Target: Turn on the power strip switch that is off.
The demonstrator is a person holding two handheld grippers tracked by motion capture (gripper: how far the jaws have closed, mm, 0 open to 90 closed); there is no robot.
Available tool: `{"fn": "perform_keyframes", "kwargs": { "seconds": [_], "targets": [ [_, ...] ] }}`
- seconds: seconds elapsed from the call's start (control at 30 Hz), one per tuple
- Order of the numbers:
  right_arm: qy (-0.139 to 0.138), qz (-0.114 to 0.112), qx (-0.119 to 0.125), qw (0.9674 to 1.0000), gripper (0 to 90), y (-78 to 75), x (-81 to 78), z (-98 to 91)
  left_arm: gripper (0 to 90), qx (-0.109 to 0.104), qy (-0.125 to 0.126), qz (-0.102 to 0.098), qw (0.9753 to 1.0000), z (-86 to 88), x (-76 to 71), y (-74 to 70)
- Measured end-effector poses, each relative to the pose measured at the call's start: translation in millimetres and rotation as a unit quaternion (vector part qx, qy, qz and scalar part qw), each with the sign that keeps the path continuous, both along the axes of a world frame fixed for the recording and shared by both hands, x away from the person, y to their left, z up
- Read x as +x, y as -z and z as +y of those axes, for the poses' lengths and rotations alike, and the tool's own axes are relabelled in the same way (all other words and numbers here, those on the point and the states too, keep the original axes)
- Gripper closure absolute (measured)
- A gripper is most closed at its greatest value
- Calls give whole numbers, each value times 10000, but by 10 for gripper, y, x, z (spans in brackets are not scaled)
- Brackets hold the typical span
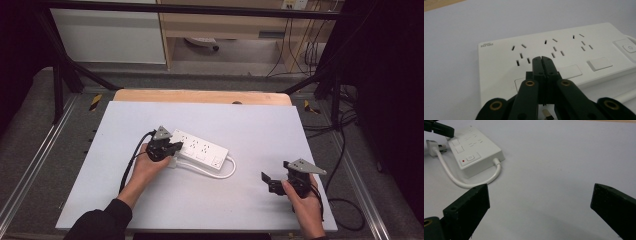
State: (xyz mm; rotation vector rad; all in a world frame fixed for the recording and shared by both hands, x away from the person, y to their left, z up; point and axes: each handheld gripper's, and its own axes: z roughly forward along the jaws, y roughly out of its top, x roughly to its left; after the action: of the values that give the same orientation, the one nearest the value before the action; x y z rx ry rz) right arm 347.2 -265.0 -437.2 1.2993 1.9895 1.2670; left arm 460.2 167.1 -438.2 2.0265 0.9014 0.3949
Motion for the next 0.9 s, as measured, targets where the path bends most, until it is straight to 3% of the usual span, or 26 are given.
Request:
{"fn": "perform_keyframes", "kwargs": {
  "seconds": [0.9],
  "targets": [
    [-4, 1, -12, 10000, 27, 0, -1, 1, 900, 25, -19, 19, 10000, -10, -6, -2]
  ]
}}
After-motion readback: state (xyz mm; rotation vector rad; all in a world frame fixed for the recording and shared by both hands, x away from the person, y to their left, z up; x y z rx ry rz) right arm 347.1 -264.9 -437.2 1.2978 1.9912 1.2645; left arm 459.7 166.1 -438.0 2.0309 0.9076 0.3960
